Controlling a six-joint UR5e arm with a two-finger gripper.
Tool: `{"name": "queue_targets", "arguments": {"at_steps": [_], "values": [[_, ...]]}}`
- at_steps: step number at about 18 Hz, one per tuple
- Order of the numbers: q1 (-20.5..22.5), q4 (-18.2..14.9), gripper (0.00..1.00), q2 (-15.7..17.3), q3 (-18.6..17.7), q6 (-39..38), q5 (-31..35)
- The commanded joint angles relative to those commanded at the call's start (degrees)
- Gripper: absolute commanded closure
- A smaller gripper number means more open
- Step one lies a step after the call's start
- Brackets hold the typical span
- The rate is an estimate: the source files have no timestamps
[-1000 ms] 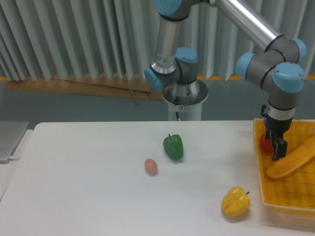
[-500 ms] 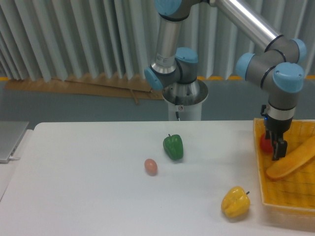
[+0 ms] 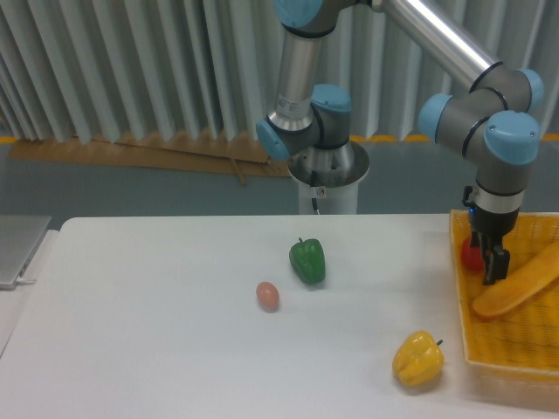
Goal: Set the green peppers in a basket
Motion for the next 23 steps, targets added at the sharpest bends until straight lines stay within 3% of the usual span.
{"name": "queue_targets", "arguments": {"at_steps": [6, 23], "values": [[-0.35, -3.87, 0.00, 2.11, -0.26, -0.44, 0.09], [-0.27, -2.99, 0.00, 2.73, -2.55, -0.53, 0.26]]}}
